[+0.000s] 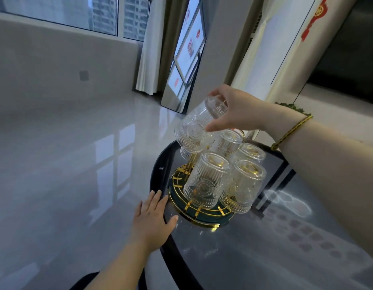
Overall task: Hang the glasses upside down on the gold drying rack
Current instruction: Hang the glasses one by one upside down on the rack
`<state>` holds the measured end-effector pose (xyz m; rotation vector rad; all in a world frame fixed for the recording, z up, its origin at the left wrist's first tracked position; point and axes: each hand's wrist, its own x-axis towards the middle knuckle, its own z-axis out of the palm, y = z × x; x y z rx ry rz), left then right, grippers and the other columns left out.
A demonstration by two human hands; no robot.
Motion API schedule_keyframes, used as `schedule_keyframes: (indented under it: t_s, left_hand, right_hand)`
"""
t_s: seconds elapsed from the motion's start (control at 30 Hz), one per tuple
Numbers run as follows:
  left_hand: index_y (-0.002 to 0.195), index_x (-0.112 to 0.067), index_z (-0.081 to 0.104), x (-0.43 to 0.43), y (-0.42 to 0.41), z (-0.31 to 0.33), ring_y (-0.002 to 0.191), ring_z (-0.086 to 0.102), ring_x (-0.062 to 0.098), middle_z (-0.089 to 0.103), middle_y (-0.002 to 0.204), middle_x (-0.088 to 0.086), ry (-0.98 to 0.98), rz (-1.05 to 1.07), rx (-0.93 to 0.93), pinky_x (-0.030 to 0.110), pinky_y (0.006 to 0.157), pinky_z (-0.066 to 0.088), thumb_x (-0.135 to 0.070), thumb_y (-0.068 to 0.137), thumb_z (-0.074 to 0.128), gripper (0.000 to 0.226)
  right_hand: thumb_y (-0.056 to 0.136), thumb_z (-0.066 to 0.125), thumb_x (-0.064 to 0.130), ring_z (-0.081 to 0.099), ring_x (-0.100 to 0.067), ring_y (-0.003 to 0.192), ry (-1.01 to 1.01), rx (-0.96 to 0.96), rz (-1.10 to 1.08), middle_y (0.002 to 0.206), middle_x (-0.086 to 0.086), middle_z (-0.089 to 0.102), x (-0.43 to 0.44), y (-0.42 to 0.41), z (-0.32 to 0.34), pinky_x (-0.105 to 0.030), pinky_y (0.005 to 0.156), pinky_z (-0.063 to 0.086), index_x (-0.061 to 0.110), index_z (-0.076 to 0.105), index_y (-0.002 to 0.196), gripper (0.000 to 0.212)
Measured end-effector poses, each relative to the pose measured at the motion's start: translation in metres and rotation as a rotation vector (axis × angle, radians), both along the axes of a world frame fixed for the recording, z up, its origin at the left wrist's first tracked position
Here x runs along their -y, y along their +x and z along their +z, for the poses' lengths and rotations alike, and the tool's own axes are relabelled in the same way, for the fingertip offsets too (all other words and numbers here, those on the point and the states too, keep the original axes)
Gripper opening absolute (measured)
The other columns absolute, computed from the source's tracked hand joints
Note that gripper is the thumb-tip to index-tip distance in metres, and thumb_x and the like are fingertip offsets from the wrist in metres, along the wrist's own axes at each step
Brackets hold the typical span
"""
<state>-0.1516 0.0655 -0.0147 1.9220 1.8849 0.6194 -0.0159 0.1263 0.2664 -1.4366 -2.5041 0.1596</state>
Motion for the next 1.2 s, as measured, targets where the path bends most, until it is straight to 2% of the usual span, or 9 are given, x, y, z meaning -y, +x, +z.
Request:
schedule_keyframes:
  t_s: [0.13, 0.2, 0.3, 0.47, 0.8, 1.03, 1.2]
  left_hand:
    - [0.141, -0.026, 0.007, -0.001, 0.000, -0.003, 0.140, -0.012, 0.012, -0.002, 0.154, -0.004, 0.007, 0.007, -0.008, 0.038, 0.114, -0.006, -0.051, 0.089, 0.030, 0.062]
    - [0.141, -0.026, 0.007, -0.001, 0.000, -0.002, 0.140, -0.012, 0.012, -0.002, 0.154, -0.004, 0.003, 0.005, 0.003, 0.039, 0.114, -0.006, -0.051, 0.089, 0.031, 0.062]
    - [0.141, -0.027, 0.008, -0.001, 0.000, -0.002, 0.140, -0.012, 0.012, -0.002, 0.154, -0.004, 0.012, 0.005, 0.012, 0.039, 0.114, -0.004, -0.051, 0.089, 0.032, 0.062]
    - [0.141, -0.027, 0.007, -0.002, 0.000, -0.002, 0.139, -0.013, 0.011, -0.003, 0.154, -0.005, 0.003, 0.000, 0.019, 0.040, 0.114, -0.005, -0.051, 0.089, 0.031, 0.062]
    - [0.141, -0.028, 0.005, -0.002, -0.001, -0.003, 0.138, -0.016, 0.009, -0.005, 0.154, -0.006, -0.013, -0.011, 0.021, 0.039, 0.114, -0.005, -0.051, 0.089, 0.031, 0.062]
    - [0.140, -0.029, 0.008, -0.001, 0.000, -0.001, 0.139, -0.014, 0.009, -0.005, 0.154, -0.006, -0.001, 0.002, 0.029, 0.038, 0.114, -0.003, -0.050, 0.089, 0.032, 0.061]
    - [0.141, -0.028, 0.007, -0.001, -0.001, -0.001, 0.138, -0.014, 0.010, -0.004, 0.154, -0.006, 0.005, -0.008, 0.045, 0.035, 0.114, -0.003, -0.050, 0.089, 0.033, 0.062]
  right_hand:
    - [0.062, 0.075, 0.033, 0.045, -0.016, 0.104, 0.011, 0.047, -0.006, 0.129, -0.007, 0.047, -0.008, -0.006, -0.015, -0.024, 0.084, 0.036, 0.015, 0.031, 0.129, 0.082]
    - [0.062, 0.075, 0.033, 0.045, -0.021, 0.116, 0.005, 0.086, -0.003, 0.134, -0.009, 0.045, -0.010, -0.010, -0.023, -0.026, 0.090, 0.035, 0.014, 0.030, 0.130, 0.083]
    - [0.064, 0.074, 0.034, 0.041, -0.025, 0.123, -0.005, 0.154, 0.011, 0.138, -0.010, 0.042, -0.012, -0.018, -0.035, -0.031, 0.097, 0.035, 0.012, 0.028, 0.132, 0.085]
    - [0.066, 0.072, 0.033, 0.038, -0.026, 0.124, -0.059, 0.210, -0.014, 0.138, -0.010, 0.041, -0.017, -0.027, -0.051, -0.036, 0.101, 0.035, 0.012, 0.027, 0.133, 0.084]
    - [0.069, 0.070, 0.030, 0.038, -0.026, 0.125, -0.097, 0.205, -0.015, 0.138, -0.012, 0.041, -0.018, -0.033, -0.070, -0.035, 0.101, 0.033, 0.009, 0.028, 0.133, 0.079]
    - [0.066, 0.068, 0.046, 0.034, -0.028, 0.126, -0.025, 0.262, -0.082, 0.135, -0.009, 0.045, -0.017, -0.029, -0.070, -0.041, 0.100, 0.033, 0.017, 0.027, 0.134, 0.084]
    - [0.067, 0.067, 0.046, 0.029, -0.029, 0.126, -0.022, 0.248, -0.133, 0.132, -0.011, 0.046, -0.015, -0.026, -0.070, -0.041, 0.099, 0.031, 0.020, 0.029, 0.133, 0.080]
